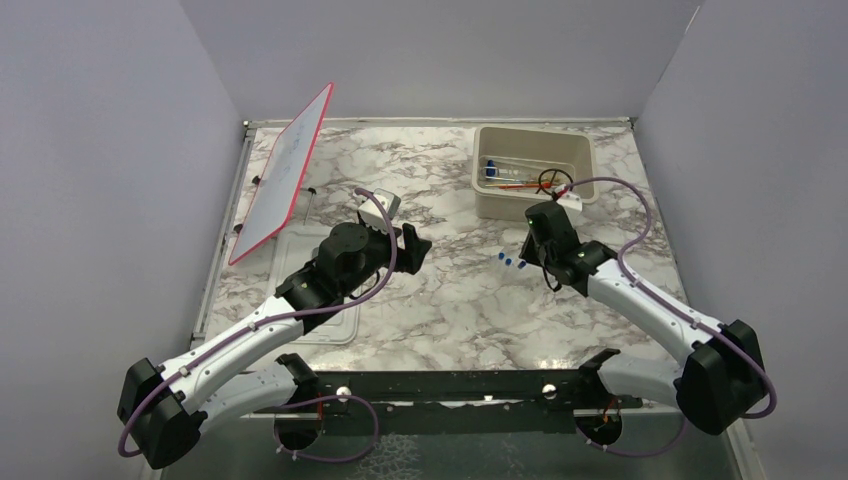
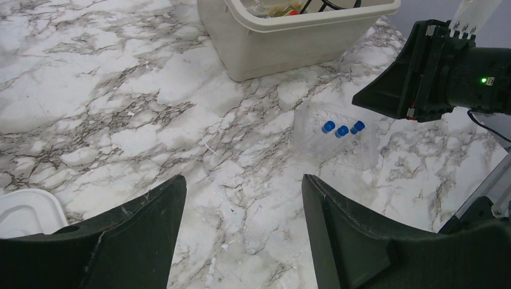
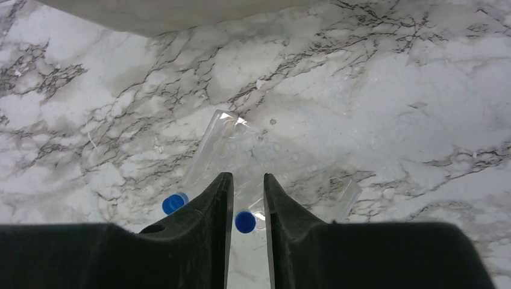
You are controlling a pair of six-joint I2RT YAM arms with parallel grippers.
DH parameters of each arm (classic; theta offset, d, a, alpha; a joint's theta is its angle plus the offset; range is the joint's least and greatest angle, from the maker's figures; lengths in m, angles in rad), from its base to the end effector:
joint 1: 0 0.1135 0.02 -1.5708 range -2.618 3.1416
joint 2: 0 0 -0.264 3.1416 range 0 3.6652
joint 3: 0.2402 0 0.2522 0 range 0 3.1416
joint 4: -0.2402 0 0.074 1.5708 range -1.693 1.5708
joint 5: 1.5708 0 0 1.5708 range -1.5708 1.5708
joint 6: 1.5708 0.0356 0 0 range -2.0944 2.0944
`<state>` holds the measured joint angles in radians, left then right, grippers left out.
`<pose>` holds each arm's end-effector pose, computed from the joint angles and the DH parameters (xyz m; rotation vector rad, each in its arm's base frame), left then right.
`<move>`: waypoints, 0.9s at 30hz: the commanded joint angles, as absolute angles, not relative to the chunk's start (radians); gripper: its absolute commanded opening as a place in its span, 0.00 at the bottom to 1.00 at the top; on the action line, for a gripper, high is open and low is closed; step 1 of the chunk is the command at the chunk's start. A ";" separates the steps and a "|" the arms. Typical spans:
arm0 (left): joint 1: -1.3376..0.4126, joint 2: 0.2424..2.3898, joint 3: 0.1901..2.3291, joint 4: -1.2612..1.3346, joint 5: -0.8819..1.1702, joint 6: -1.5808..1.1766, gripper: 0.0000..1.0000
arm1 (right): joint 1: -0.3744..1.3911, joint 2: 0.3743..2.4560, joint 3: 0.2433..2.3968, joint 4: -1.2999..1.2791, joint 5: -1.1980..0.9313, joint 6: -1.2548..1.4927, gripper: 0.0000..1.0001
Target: Organize the chemistry lab equipment
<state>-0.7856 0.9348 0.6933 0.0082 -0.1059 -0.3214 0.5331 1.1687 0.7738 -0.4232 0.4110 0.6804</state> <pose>0.1595 -0.1542 0.3003 0.3512 1.8238 -0.6872 0.2129 0.1091 0.2398 0.3581 2.2790 0.1244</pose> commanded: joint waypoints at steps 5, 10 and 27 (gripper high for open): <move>-0.788 0.936 0.717 0.002 -0.109 -0.315 0.73 | 0.508 1.234 0.770 -0.447 0.448 0.720 0.30; -0.787 0.936 0.717 0.003 -0.109 -0.314 0.73 | 0.504 1.224 0.740 -0.432 0.368 0.768 0.26; -0.788 0.922 0.714 0.002 -0.112 -0.308 0.73 | 0.486 1.175 0.715 -0.450 0.307 0.898 0.19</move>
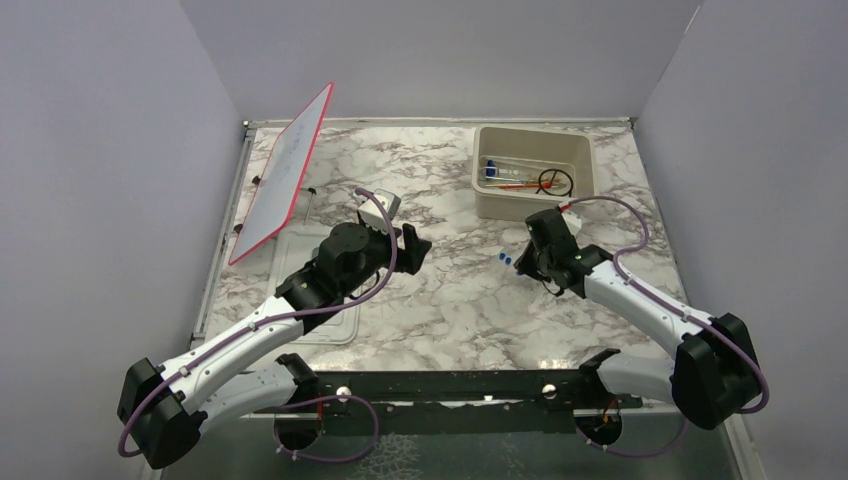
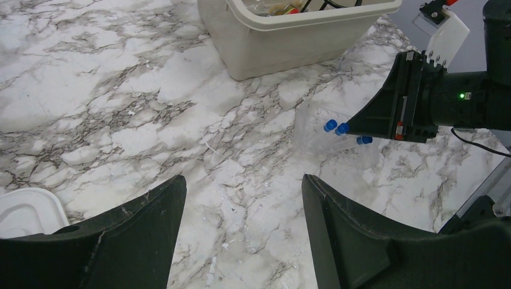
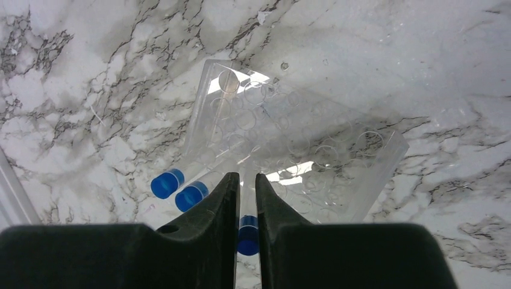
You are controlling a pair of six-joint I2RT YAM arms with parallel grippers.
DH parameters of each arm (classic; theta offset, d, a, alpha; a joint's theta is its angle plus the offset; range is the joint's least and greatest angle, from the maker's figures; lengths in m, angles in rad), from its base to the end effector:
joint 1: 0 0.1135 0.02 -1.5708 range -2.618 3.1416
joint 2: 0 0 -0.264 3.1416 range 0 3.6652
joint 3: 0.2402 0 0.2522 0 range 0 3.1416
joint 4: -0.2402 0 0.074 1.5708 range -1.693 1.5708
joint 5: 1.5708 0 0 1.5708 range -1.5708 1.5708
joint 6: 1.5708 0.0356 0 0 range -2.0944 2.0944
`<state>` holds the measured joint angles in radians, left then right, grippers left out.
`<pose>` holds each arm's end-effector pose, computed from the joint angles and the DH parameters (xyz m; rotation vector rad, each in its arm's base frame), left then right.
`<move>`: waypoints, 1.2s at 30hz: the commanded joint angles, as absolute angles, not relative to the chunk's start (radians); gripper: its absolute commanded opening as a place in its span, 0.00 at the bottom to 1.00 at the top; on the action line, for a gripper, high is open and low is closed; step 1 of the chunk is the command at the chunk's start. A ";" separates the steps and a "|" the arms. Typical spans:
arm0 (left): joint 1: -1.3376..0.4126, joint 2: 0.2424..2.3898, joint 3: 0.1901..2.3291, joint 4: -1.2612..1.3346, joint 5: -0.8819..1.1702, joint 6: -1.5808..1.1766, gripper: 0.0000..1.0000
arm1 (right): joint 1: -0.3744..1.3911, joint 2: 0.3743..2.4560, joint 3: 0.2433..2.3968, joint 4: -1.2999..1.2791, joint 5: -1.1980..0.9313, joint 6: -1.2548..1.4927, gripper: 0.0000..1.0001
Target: Organize the chemistry lab equipment
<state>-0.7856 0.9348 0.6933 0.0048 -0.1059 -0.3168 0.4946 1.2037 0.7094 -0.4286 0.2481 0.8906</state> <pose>0.1594 -0.1542 0.2999 0.3562 1.8258 -0.6826 0.2108 0.1038 0.2100 0.5885 2.4062 0.2931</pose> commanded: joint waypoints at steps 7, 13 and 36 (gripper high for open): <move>-0.788 0.925 0.712 0.002 -0.107 -0.308 0.73 | 0.486 1.109 0.747 -0.549 0.443 0.819 0.23; -0.788 0.931 0.709 0.005 -0.106 -0.310 0.73 | 0.487 1.100 0.723 -0.592 0.423 0.819 0.28; -0.787 0.926 0.702 0.002 -0.116 -0.306 0.73 | 0.487 1.183 0.759 -0.517 0.239 0.716 0.16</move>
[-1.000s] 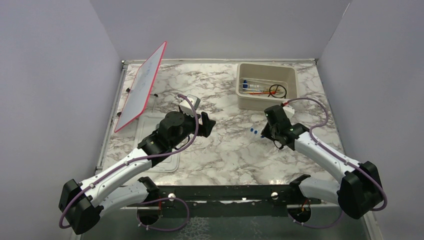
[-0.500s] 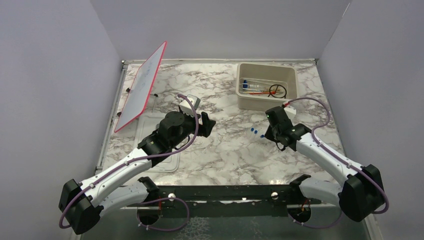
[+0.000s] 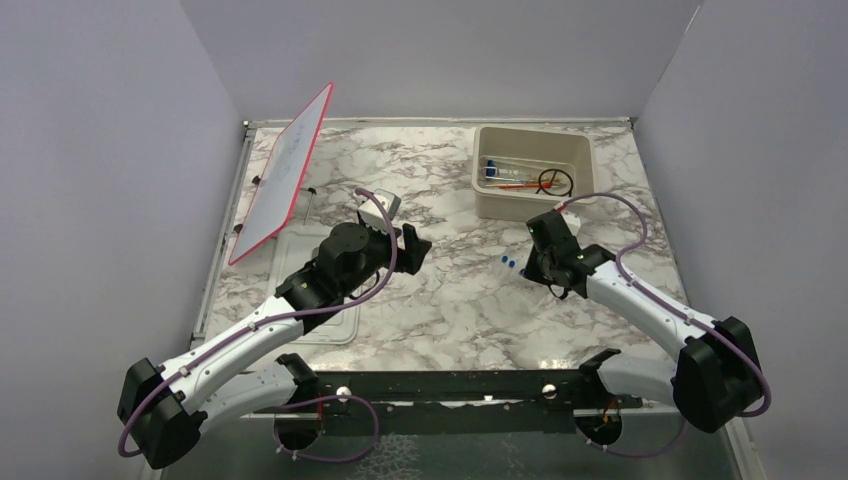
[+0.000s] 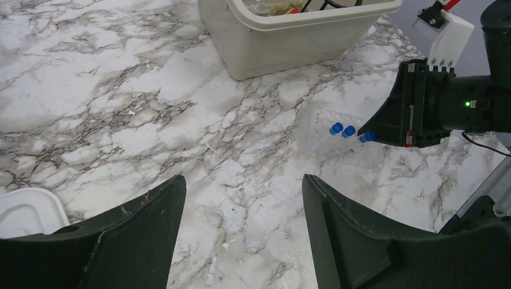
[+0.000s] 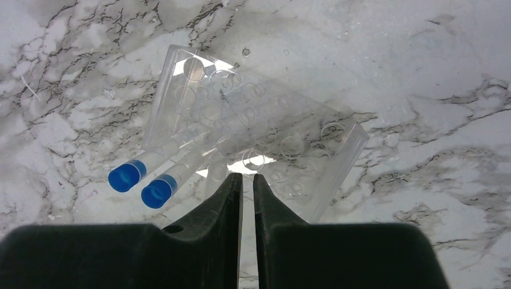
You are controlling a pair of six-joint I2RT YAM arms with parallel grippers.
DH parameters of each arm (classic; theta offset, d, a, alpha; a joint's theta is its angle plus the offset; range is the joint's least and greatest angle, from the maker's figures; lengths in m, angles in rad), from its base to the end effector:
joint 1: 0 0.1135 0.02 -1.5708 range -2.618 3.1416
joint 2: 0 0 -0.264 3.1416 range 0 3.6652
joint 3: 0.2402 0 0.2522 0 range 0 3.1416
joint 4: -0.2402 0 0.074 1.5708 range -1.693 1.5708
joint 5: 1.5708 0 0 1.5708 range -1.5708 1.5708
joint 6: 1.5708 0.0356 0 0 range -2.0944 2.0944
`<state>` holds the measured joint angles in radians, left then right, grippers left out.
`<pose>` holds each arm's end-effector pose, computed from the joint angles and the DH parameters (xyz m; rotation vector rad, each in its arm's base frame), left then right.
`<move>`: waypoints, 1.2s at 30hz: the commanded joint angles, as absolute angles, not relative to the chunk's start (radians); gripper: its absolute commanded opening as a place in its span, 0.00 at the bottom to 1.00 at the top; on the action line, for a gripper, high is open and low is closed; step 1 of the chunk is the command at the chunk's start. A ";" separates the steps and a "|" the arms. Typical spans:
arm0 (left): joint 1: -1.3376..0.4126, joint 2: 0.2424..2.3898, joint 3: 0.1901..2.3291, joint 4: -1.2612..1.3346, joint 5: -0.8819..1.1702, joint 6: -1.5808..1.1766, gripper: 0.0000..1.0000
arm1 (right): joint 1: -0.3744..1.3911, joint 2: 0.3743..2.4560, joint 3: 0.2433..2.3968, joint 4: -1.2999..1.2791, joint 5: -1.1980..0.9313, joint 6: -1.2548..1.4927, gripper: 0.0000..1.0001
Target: Organize the chemistry lab equipment
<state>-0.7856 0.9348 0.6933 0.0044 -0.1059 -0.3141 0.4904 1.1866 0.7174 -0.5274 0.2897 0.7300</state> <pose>0.1594 -0.1542 0.2999 0.3588 1.8253 -0.6805 0.2036 0.0972 0.2102 0.4070 2.4771 0.1245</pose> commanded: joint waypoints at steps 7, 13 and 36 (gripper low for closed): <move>-0.788 0.924 0.700 0.002 -0.116 -0.307 0.73 | 0.487 1.185 0.747 -0.469 0.216 0.683 0.16; -0.787 0.926 0.701 0.002 -0.119 -0.306 0.73 | 0.487 1.186 0.756 -0.478 0.218 0.675 0.16; -0.788 1.019 0.724 -0.159 -0.359 -0.418 0.74 | 0.488 1.108 0.836 -0.519 0.202 0.541 0.33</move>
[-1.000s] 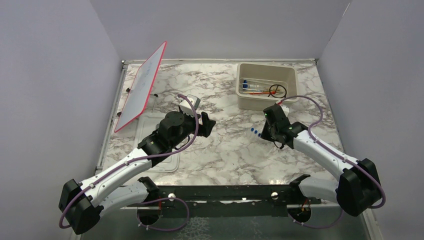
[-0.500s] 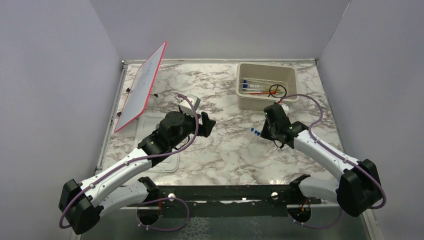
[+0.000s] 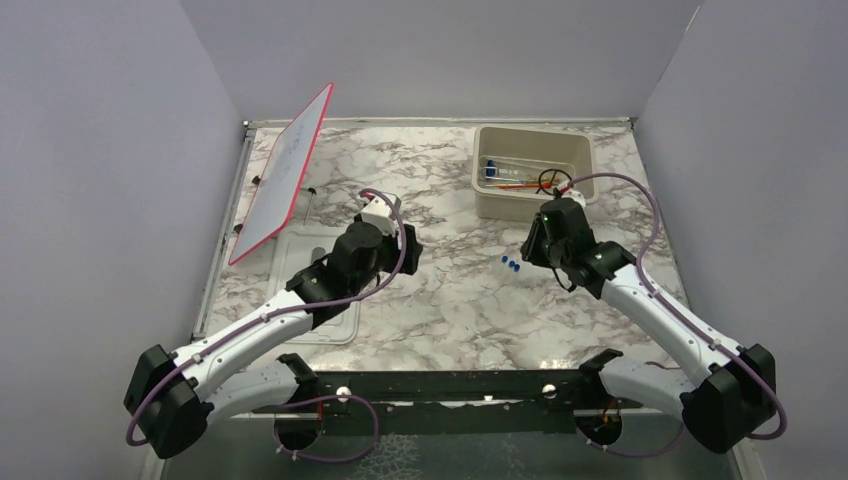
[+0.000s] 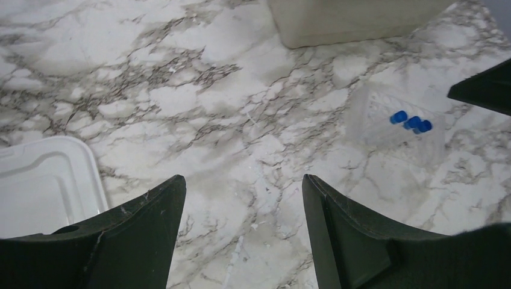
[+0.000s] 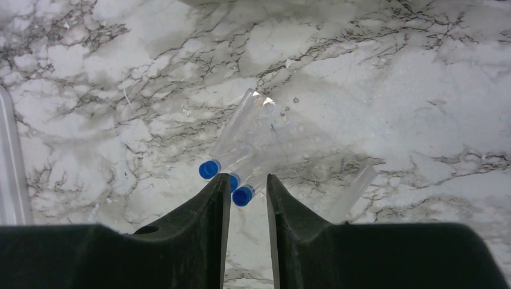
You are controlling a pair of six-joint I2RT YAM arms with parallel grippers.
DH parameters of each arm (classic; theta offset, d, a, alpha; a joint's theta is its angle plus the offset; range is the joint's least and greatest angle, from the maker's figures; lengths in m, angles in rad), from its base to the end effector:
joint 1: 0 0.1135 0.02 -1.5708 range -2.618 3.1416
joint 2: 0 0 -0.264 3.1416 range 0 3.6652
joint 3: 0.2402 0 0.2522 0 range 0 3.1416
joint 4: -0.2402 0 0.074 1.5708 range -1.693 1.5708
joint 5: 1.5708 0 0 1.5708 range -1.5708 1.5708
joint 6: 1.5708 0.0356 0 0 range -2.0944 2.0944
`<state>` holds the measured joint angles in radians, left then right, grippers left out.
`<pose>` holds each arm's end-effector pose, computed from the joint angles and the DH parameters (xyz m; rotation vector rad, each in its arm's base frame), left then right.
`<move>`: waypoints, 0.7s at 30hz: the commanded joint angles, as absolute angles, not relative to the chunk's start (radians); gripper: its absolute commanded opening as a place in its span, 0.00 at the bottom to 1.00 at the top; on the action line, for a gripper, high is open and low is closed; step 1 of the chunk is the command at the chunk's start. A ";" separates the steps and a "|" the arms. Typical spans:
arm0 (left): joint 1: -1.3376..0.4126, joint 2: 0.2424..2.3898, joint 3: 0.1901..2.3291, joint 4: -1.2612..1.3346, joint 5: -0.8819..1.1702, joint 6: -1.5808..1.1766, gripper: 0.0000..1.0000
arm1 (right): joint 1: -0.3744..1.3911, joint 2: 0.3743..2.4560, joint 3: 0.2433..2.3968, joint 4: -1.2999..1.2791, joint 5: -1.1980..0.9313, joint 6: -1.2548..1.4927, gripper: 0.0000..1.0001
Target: Organize the chemistry lab equipment
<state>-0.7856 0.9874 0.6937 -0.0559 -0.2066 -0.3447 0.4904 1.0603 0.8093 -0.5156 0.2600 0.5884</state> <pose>0.1668 -0.1566 0.2831 0.2881 1.9318 -0.5595 0.1995 0.0961 0.2659 0.2419 2.3055 0.2459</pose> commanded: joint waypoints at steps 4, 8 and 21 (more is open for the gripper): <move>-0.785 1.046 0.720 -0.240 -0.460 -0.483 0.75 | 0.488 1.152 0.835 -0.537 0.189 0.542 0.34; -0.778 1.049 0.695 -0.251 -0.467 -0.516 0.75 | 0.487 1.157 0.827 -0.531 0.177 0.533 0.32; -0.767 1.047 0.663 -0.231 -0.471 -0.540 0.75 | 0.487 1.173 0.830 -0.584 0.145 0.542 0.30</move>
<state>-0.7734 1.0531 0.6750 -0.2310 -0.4374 -0.5182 0.4904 1.1755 0.8158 -0.5484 0.1852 0.5438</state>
